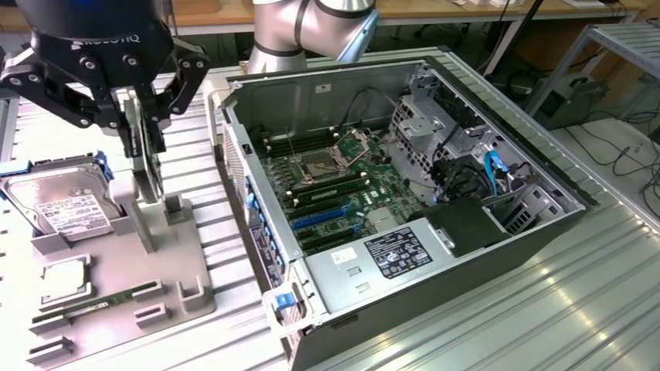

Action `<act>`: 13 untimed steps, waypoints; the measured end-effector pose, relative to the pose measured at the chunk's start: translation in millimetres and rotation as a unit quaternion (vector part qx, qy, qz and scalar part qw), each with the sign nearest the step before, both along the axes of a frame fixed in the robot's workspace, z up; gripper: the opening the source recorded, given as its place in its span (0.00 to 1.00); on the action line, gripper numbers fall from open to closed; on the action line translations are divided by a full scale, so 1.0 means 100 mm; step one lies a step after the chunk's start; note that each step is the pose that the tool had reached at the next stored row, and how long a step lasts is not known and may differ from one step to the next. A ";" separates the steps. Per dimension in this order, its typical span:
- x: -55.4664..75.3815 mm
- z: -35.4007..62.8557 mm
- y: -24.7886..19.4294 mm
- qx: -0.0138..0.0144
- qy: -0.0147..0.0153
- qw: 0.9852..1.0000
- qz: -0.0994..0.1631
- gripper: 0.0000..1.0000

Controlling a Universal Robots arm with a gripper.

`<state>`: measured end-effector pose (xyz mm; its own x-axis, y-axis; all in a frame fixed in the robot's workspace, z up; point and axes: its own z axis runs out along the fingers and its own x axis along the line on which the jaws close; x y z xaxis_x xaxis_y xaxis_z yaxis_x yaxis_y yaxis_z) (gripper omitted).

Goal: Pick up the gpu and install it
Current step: 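Pick up the gpu and move the gpu toward the slot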

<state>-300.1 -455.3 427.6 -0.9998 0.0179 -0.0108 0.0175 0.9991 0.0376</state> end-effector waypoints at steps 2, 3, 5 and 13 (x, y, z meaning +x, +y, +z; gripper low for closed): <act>0.07 0.003 0.000 0.000 0.000 1.000 0.000 0.27; 0.14 0.000 0.000 0.000 0.000 1.000 0.000 0.27; 0.15 0.000 0.000 0.000 0.000 1.000 0.000 0.27; 0.20 0.000 0.000 0.000 0.000 1.000 0.000 0.27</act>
